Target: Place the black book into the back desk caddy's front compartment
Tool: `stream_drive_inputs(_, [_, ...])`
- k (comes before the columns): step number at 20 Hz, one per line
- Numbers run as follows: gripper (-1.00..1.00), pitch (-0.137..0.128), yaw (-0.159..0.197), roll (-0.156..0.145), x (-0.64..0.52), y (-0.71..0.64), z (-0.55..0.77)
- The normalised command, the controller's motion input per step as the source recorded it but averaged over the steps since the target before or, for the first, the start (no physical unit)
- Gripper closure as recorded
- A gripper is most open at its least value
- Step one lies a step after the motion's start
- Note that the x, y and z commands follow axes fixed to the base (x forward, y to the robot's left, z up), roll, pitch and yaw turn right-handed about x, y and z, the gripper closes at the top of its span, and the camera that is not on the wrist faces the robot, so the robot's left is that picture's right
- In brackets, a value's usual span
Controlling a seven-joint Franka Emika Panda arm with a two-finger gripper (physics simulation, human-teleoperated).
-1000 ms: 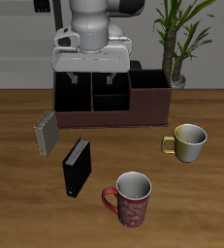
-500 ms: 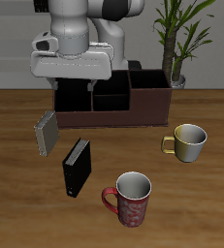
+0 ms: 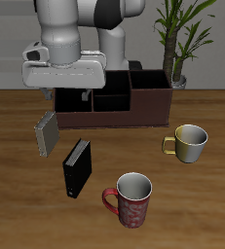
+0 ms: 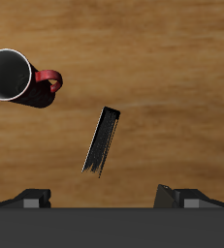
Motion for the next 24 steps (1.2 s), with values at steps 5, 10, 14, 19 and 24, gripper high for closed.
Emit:
stream_drive_inputs(5, [-1.0,-0.022,0.001,0.008,0.1,0.12,-0.19])
stream_drive_inputs(10, [-1.0,-0.062,0.014,0.05,0.08,0.12,-0.19])
stream_drive_inputs(14, [-1.0,-0.023,-0.011,0.034,0.04,0.07,-0.09])
stream_drive_inputs(19, [-1.0,0.014,-0.026,0.0,0.14,0.06,-0.41])
stream_drive_inputs(24, [-1.0,0.026,-0.024,-0.016,0.1,-0.12,-0.36])
